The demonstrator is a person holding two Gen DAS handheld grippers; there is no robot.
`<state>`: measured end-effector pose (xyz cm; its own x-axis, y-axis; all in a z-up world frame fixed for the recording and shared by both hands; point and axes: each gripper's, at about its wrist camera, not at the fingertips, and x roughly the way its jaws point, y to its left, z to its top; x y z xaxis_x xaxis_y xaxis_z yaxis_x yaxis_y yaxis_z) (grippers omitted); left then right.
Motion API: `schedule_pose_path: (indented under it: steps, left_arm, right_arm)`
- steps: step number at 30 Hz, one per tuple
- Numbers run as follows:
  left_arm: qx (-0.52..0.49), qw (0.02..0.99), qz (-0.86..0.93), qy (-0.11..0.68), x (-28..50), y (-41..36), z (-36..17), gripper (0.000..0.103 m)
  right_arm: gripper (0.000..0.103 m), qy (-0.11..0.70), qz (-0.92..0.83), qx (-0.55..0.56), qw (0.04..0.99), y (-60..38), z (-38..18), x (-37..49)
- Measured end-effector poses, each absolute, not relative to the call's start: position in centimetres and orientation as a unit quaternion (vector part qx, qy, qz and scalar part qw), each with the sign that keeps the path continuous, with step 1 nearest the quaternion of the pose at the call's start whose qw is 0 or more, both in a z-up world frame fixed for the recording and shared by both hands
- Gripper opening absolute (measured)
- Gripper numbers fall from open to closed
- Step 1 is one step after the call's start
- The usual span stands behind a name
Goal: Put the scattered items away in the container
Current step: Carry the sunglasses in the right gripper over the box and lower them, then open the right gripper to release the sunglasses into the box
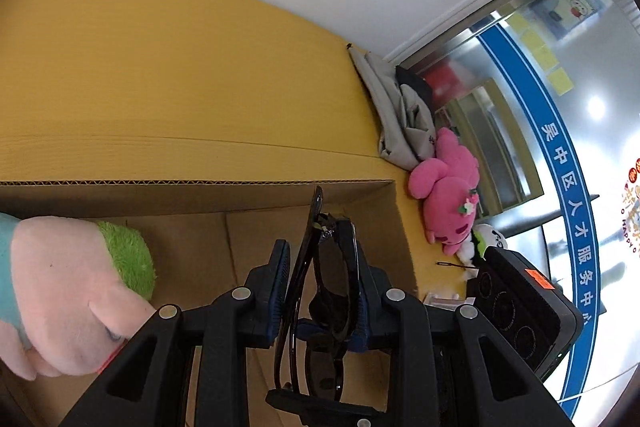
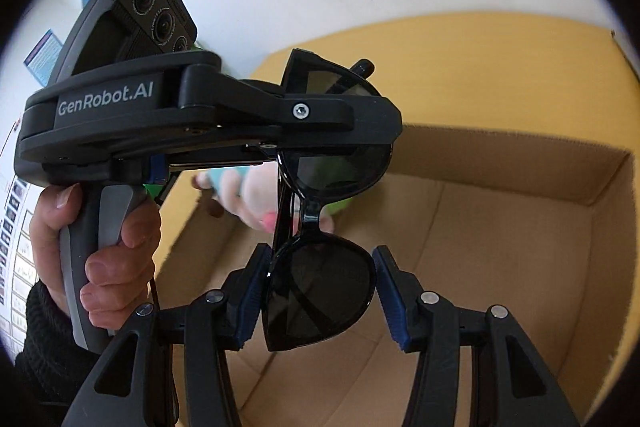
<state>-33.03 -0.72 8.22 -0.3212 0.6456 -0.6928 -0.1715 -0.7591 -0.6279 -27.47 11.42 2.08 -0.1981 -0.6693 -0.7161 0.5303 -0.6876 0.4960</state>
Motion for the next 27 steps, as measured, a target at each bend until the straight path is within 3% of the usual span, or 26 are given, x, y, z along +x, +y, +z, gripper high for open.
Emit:
schedule_pose_path:
  steps: [11,18,23,27]
  left_arm:
    - [-0.580,0.199,0.766,-0.194,-35.4,-1.0,1.9,0.029]
    - [-0.585,0.176,0.773,-0.172,-35.8,-0.2,1.1,0.029]
    - [-0.572,0.179,0.784,-0.165,-34.8,-0.2,2.6,0.047]
    - [-0.527,0.164,0.821,-0.143,-32.5,-0.7,6.3,0.072]
  right_arm:
    - [0.051,-0.081,-0.752,0.561,0.338,9.9,-4.3,-29.1]
    - [0.052,-0.113,-0.744,0.572,0.326,10.0,-6.3,-28.8]
    - [0.054,-0.101,-0.753,0.566,0.320,10.1,-6.0,-27.5]
    - [0.061,-0.098,-0.767,0.549,0.317,10.7,-4.4,-25.5]
